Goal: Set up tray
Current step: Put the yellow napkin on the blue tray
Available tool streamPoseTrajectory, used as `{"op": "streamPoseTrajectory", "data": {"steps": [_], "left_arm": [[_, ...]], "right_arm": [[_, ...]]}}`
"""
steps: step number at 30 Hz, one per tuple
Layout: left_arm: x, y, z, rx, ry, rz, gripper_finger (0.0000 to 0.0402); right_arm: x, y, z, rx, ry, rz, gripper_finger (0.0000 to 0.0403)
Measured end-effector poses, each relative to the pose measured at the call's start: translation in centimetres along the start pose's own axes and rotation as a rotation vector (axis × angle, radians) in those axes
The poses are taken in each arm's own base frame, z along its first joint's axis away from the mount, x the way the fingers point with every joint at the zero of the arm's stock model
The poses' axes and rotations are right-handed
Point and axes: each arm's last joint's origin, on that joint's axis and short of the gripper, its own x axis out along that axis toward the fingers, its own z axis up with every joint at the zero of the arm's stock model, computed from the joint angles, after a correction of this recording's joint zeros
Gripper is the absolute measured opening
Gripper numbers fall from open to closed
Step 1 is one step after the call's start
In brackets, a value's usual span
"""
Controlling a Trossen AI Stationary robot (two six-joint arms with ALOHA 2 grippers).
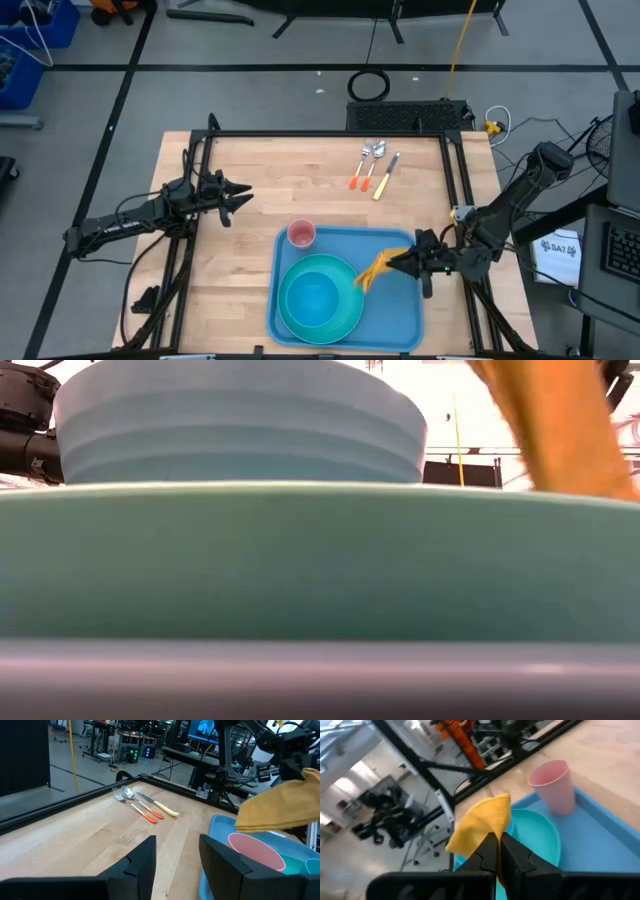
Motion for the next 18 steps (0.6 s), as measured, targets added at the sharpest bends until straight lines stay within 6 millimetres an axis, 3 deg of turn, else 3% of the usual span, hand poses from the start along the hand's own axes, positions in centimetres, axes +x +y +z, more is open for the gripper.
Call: {"op": "streamPoseTrajectory", "data": {"steps": [4,8,13,18], "left_arm": [[0.0,0.0,0.0,0.000,0.000,0.000,0.0152],[0.0,0.0,0.0,0.000,-0.001,0.000,0.0152],[0.0,0.0,0.0,0.000,0.000,0.000,0.0152],[0.0,0.0,0.0,0.000,0.000,0.000,0.0152]], "right_arm": [[0.0,-0.8,-0.6,0.037,0.058,-0.059,0.0000],[0.0,-1.3,-1.7,0.173,0.228,-0.062,0.0000],[-0.4,1.4,-1.7,0.328,0.343,0.226,0.0000],[-1.8,4.6,-1.5,0.360,0.360,0.584,0.0000]]}}
